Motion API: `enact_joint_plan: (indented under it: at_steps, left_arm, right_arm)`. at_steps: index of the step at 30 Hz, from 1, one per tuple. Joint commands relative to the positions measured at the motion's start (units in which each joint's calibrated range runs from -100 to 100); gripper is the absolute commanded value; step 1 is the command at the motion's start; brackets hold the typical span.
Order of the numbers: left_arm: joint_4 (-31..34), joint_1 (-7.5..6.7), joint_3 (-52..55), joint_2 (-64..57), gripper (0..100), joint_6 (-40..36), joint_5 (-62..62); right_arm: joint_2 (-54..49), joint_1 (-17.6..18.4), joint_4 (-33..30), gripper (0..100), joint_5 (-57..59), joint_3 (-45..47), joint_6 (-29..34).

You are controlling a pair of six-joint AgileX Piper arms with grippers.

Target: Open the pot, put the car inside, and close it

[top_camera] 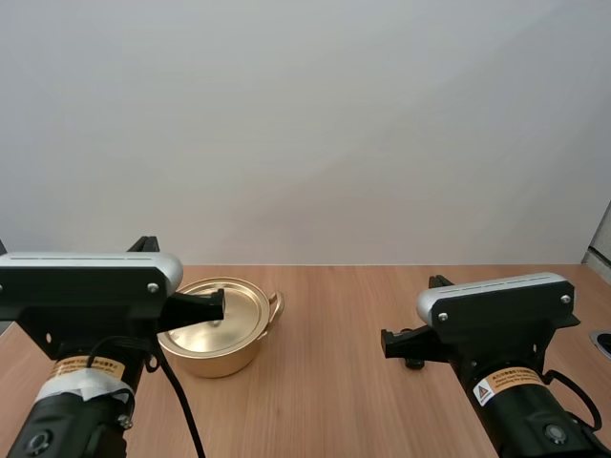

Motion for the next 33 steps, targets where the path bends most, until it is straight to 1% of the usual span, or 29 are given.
enact_joint_plan:
  at_steps: [1, 3, 5, 7, 9, 11, 14, 16, 21, 26, 33]
  left_arm:
    - [0.5, 0.04, -4.3, 0.0, 0, 0.1, 5.8]
    - [0.3, 0.04, -7.5, 0.0, 0, 0.0, 9.4]
    - [-1.7, 0.04, -10.1, 0.0, 0, -1.0, 10.2]
    - [-4.4, 0.04, -12.8, 0.0, 0, -1.9, 14.0]
    - [-7.5, 0.04, -15.0, 0.0, 0, -1.9, 19.6]
    - [-8.9, 0.04, -16.7, 0.0, 0, -1.9, 24.2]
    - [-8.9, 0.04, -18.1, 0.0, 0, -1.8, 26.0]
    - [-8.9, 0.04, -18.4, 0.0, 0, -1.4, 25.8]
    - [-8.9, 0.04, -18.4, 0.0, 0, -1.3, 25.8]
    - [-8.9, 0.04, -18.4, 0.0, 0, 0.7, 25.8]
    - [-9.1, 0.04, -18.4, 0.0, 0, 0.8, 26.7]
  right_arm:
    - [0.1, 0.0, 12.7, 0, -11.2, 0.0, 0.0]
    - [0.1, 0.0, 12.3, 0, -19.2, 0.0, 0.0]
    - [0.1, 0.0, 10.6, 0, -29.6, 0.0, -1.6]
    - [0.1, 0.0, 9.6, 0, -38.4, 0.0, -2.9]
    - [0.1, 0.0, 9.8, 0, -46.4, 0.0, -2.5]
    - [0.1, 0.0, 11.1, 0, -51.1, 0.0, -1.2]
    - [0.1, 0.0, 13.6, 0, -52.9, 0.0, -1.2]
    - [0.1, 0.0, 14.1, 0, -52.5, 0.0, -1.2]
    - [0.1, 0.0, 14.1, 0, -52.2, 0.0, -1.2]
    - [0.1, 0.0, 14.1, 0, -52.2, 0.0, -1.2]
    - [-0.2, 0.0, 14.1, 0, -52.2, 0.0, -1.2]
